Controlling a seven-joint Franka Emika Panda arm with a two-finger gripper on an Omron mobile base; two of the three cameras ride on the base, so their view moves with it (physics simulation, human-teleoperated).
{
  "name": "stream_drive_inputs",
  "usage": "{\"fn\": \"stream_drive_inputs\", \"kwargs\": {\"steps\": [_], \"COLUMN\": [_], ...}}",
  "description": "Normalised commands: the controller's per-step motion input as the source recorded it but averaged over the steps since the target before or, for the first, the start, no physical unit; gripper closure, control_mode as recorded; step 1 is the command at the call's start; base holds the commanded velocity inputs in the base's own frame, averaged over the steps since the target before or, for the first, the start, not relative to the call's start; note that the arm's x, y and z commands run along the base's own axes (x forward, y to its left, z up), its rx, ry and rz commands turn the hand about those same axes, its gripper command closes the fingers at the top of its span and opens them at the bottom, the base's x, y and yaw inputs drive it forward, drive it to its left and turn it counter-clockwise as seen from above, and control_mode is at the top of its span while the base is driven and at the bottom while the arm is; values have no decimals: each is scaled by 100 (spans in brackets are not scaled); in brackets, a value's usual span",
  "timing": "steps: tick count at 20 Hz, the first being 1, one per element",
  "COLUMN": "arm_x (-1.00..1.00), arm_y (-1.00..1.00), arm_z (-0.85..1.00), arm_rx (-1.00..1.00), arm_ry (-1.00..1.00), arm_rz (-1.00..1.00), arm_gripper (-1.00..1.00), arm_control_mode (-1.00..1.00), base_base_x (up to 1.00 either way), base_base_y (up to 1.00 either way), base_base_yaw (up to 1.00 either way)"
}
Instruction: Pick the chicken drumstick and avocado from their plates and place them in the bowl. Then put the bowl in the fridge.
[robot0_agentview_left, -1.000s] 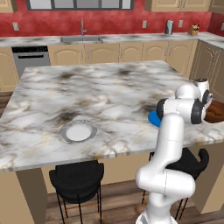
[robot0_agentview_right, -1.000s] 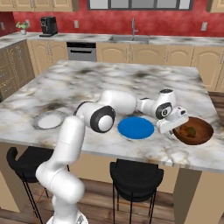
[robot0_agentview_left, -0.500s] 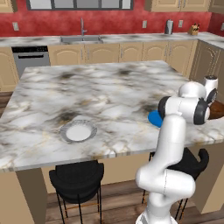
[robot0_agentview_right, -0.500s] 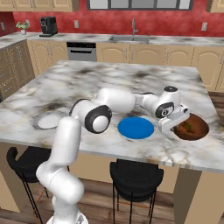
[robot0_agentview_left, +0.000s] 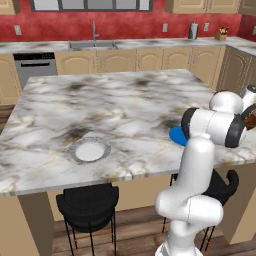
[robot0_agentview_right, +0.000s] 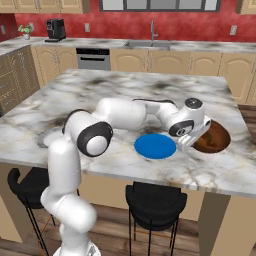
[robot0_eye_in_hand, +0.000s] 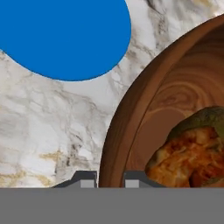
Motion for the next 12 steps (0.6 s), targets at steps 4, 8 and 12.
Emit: {"fn": "stream_drive_inputs", "kwargs": {"steps": [4,8,12], "arm_x": [-41,-44,-42], "arm_y": [44,54,57], "arm_z": [35,25,20], "arm_rx": [-7,-19,-20], "arm_ry": [-4,0,0], "arm_rz": [21,23,17], "arm_gripper": [100,100,100], "arm_control_mode": [-100,-100,-100], "base_base_x": [0,0,0], "base_base_y": [0,0,0], "base_base_yaw": [0,0,0]}}
